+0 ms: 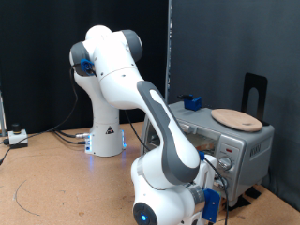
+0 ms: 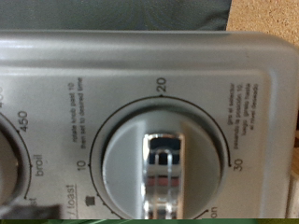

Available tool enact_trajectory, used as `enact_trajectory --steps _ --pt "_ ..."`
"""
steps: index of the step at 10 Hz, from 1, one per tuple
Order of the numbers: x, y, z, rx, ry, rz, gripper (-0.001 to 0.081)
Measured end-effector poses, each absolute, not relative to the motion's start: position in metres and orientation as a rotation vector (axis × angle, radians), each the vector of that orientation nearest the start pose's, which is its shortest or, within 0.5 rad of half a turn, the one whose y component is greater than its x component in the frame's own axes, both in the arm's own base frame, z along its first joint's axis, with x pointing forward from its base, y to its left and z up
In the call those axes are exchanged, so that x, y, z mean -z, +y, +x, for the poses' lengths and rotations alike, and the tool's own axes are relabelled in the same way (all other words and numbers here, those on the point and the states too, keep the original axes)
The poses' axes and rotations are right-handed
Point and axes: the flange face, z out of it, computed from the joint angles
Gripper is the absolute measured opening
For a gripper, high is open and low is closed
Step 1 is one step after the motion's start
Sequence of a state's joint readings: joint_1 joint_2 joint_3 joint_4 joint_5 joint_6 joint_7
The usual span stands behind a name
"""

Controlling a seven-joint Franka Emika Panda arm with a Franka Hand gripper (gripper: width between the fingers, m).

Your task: Make a piece of toast with the oven

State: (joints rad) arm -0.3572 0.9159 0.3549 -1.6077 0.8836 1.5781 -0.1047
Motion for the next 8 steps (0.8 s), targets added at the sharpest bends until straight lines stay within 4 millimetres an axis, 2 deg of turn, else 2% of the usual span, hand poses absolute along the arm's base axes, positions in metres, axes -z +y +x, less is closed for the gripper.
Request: enact_trajectory --steps 1,2,3,4,8 --pt "-0.134 0.062 0.608 -0.856 0.345 -1.779 0.0614" --pt "-0.134 0.063 0.608 -0.858 0.343 -1.779 0.0738" --pt "-0.134 0.065 0.608 -0.86 0.341 -1.779 0.0738" --pt "-0.134 0.067 0.608 -0.862 0.338 -1.779 0.0795" --pt "-0.134 0.073 0.607 -0.862 0.335 -1.782 0.0809"
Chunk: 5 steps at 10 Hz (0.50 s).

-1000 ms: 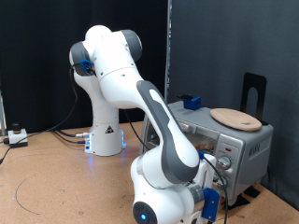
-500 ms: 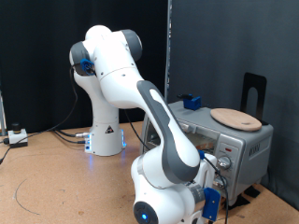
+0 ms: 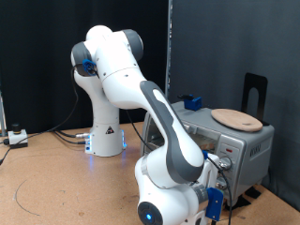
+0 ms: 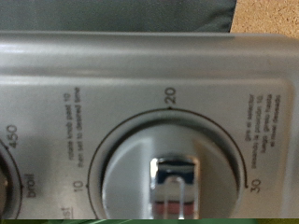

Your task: Make a piece of toast with the oven

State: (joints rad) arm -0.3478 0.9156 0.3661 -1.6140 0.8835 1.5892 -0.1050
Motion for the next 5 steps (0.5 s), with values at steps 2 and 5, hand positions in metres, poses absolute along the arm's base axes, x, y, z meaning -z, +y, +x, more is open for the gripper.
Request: enact_trajectory --steps 2,5 --pt "-0.1331 0.0732 0.6064 -0.863 0.335 -1.782 0.0686" --pt "-0.1328 0.0738 0.6059 -0.864 0.335 -1.781 0.0369"
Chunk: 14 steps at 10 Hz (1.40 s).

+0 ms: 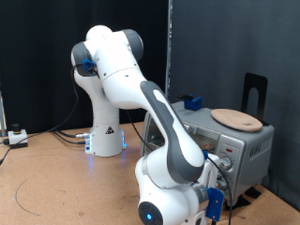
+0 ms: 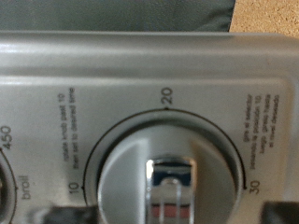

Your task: Make a piece of toast with the oven

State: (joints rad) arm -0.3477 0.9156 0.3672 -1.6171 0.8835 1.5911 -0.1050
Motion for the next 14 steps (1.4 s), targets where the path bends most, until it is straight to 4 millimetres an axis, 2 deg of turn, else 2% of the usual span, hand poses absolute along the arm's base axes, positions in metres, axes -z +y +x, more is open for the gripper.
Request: enact_trajectory --steps 1,3,7,11,14 --pt "-0.133 0.074 0.606 -0.866 0.336 -1.781 0.0369" --pt "-0.134 0.074 0.605 -0.869 0.337 -1.776 0.0094" --pt "-0.135 0.074 0.605 -0.828 0.302 -1.785 0.0094" --pt "-0.143 0.071 0.591 -0.48 0.109 -1.829 0.0094" --pt "-0.14 0.069 0.587 -0.388 0.057 -1.801 0.0094"
